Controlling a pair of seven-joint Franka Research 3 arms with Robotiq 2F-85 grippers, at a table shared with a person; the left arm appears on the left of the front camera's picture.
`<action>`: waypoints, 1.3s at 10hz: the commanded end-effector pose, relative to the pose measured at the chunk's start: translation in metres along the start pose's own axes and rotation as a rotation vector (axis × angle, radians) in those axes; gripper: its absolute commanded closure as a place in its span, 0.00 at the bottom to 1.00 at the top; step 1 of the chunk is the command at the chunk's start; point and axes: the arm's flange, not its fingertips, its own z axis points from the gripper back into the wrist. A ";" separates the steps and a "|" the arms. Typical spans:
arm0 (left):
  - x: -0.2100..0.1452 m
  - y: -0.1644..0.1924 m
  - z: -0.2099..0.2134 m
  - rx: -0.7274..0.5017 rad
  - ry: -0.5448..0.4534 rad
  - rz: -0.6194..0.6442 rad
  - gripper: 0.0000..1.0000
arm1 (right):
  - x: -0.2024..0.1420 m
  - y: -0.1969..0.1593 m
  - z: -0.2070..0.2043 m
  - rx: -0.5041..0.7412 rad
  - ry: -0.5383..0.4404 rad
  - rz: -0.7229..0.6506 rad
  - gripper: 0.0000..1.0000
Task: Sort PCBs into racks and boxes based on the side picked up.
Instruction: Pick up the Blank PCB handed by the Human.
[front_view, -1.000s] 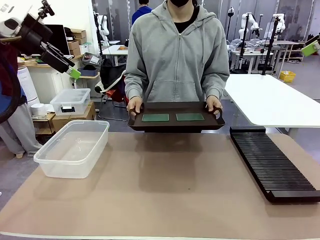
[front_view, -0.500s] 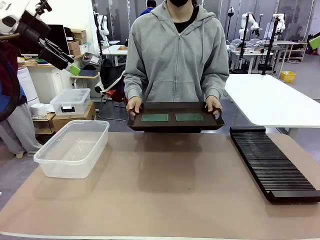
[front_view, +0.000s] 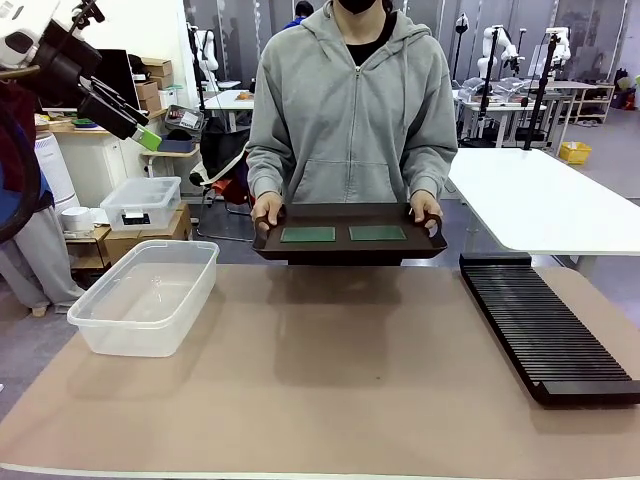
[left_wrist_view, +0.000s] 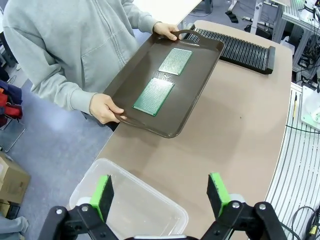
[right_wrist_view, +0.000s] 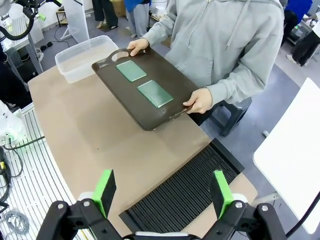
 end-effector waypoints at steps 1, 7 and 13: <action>-0.001 0.000 0.000 -0.001 0.000 0.002 0.00 | -0.001 0.006 -0.009 0.016 0.042 -0.042 0.00; 0.000 0.006 0.025 -0.014 0.002 -0.008 0.00 | 0.000 0.000 0.000 0.000 0.000 0.000 0.00; -0.001 0.006 0.034 0.068 -0.006 0.050 0.00 | 0.000 0.000 0.000 0.000 0.000 0.000 0.00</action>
